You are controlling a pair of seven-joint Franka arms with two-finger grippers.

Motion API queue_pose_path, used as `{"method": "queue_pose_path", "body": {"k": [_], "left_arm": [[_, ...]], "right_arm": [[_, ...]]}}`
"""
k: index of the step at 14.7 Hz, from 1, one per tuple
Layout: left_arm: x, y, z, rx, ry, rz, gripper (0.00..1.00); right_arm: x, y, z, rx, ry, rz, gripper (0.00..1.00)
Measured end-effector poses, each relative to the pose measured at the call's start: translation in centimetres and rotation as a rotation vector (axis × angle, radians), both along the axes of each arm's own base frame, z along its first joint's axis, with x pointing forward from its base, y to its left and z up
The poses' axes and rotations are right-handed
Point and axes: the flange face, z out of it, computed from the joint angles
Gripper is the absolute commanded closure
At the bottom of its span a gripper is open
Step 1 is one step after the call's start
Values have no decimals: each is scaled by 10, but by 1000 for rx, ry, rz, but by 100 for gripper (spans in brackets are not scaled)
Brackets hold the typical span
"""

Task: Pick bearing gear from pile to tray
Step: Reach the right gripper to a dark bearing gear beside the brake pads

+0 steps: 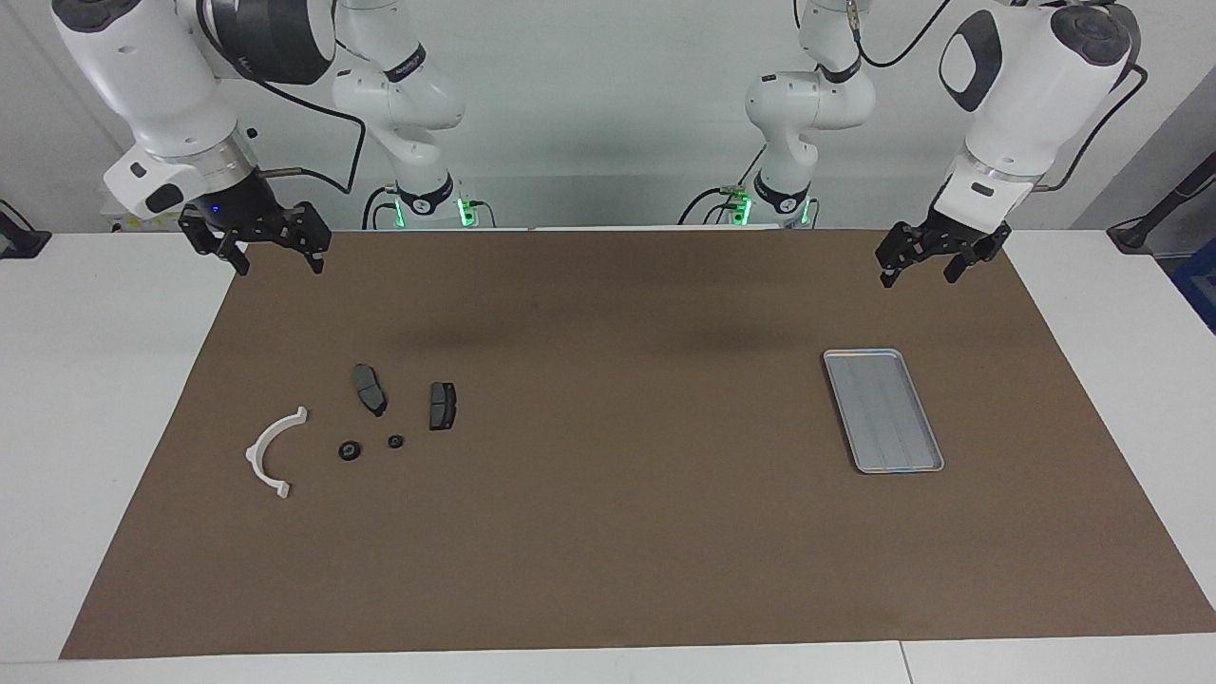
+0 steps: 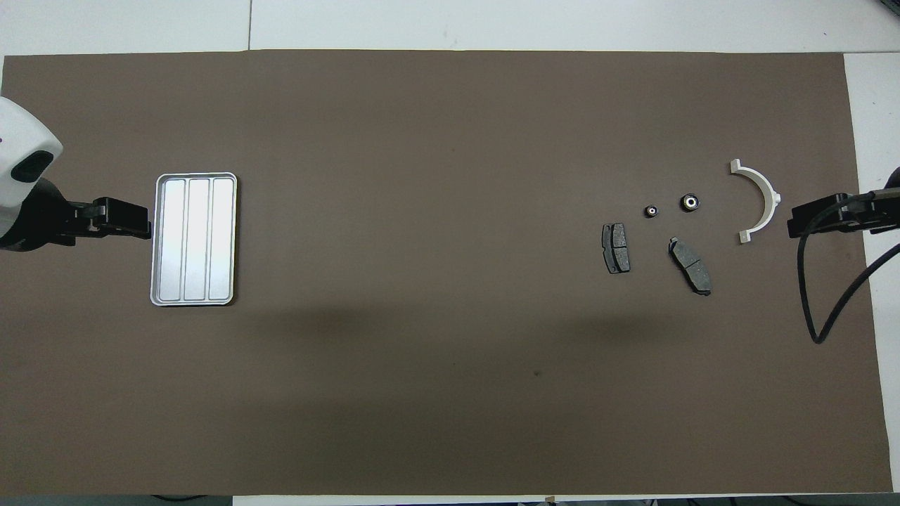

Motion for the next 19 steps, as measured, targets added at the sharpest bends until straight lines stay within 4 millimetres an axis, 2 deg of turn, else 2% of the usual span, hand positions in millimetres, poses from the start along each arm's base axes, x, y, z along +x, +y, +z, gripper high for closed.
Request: {"method": "queue_pose_path", "body": {"k": [6, 8, 12, 15, 17, 19], "left_arm": [[0, 0, 0, 0, 0, 0, 0], [0, 0, 0, 0, 0, 0, 0], [0, 0, 0, 0, 0, 0, 0], [0, 0, 0, 0, 0, 0, 0], [0, 0, 0, 0, 0, 0, 0], [0, 0, 0, 0, 0, 0, 0]], "right_arm": [[0, -1, -2, 1, -2, 35, 0], [6, -6, -15, -1, -47, 64, 0], [26, -22, -82, -5, -74, 56, 0], [55, -37, -149, -4, -70, 44, 0], [69, -40, -188, 1, -62, 45, 0], [78, -37, -213, 5, -63, 52, 0]]}}
